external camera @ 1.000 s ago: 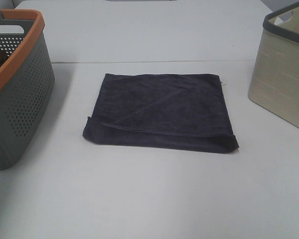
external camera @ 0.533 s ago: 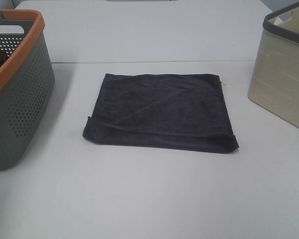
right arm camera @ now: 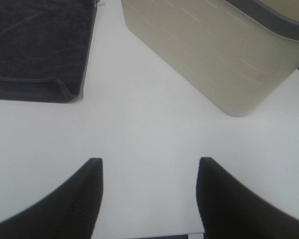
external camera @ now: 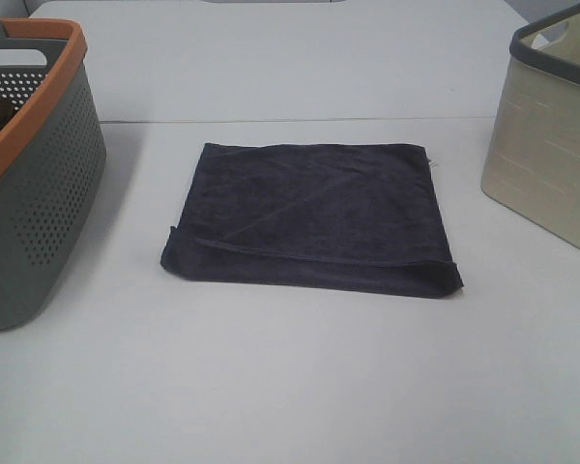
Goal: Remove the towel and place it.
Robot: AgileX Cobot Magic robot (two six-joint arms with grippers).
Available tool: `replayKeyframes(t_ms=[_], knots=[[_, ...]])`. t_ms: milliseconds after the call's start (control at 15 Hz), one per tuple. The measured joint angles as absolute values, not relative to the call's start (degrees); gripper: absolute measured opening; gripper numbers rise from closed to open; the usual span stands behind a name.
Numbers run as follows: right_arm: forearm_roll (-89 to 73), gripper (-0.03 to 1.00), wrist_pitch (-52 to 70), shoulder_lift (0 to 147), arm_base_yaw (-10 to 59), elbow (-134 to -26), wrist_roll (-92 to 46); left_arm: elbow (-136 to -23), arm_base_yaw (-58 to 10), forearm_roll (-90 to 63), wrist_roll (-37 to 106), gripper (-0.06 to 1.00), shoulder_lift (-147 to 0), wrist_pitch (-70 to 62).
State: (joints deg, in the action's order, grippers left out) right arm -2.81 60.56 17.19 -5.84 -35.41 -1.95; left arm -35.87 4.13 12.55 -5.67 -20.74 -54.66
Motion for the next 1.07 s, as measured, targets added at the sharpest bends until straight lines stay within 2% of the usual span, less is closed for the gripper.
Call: replayKeyframes(t_ms=[267,467,667,1067], knots=[[-2.8,0.50,65.0,1.1,-5.8,-32.8,-2.2,-35.2,4.1,10.7,-3.6,0.75,-8.2,-60.4],[-2.8,0.50,69.0,-0.2,-5.8,-31.9,-2.6,-35.2,4.1,8.1,-2.9,0.75,-4.2,-66.0],[-3.0,0.50,69.7,-0.2,-5.8,-31.7,-3.8,-31.9,4.1,2.6,0.0,0.75,-1.0,-66.2],[-3.7,0.50,61.9,-0.2,-5.8,-29.0,-3.8,-28.5,4.1,2.5,0.0,0.75,0.3,-60.2]])
